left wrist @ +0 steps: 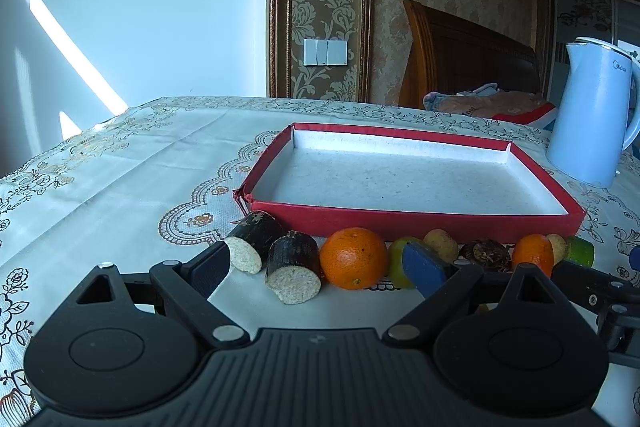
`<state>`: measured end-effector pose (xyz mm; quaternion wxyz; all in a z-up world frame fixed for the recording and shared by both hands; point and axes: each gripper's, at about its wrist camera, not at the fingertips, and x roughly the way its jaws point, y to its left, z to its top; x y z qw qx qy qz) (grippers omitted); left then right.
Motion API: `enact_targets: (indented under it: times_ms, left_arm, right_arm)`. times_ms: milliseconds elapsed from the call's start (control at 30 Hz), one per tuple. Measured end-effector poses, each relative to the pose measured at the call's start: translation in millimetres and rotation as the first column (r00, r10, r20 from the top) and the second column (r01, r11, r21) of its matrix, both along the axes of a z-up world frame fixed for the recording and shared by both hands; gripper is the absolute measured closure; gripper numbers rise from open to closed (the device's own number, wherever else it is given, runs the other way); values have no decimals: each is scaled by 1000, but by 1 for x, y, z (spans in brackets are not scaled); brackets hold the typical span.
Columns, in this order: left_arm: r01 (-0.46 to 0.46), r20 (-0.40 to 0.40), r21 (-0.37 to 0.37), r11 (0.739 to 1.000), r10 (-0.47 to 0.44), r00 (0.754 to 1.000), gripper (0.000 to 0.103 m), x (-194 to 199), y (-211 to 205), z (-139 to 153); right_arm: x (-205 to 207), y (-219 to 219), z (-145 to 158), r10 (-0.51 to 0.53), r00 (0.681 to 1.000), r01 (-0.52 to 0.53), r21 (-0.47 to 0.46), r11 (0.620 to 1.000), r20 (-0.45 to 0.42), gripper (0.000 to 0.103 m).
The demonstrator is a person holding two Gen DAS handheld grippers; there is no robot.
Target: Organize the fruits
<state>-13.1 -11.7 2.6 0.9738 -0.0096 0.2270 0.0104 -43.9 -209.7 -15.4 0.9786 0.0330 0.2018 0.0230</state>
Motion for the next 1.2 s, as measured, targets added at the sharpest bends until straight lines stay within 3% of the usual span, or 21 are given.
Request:
enact_targets:
  times_ms: [1200]
  left_arm:
    - [7, 9, -2, 1000, -7, 1000, 9, -3, 0, 1]
  right_arm:
    - [-1, 0, 1, -3, 1000, 3, 5, 1000, 8, 0]
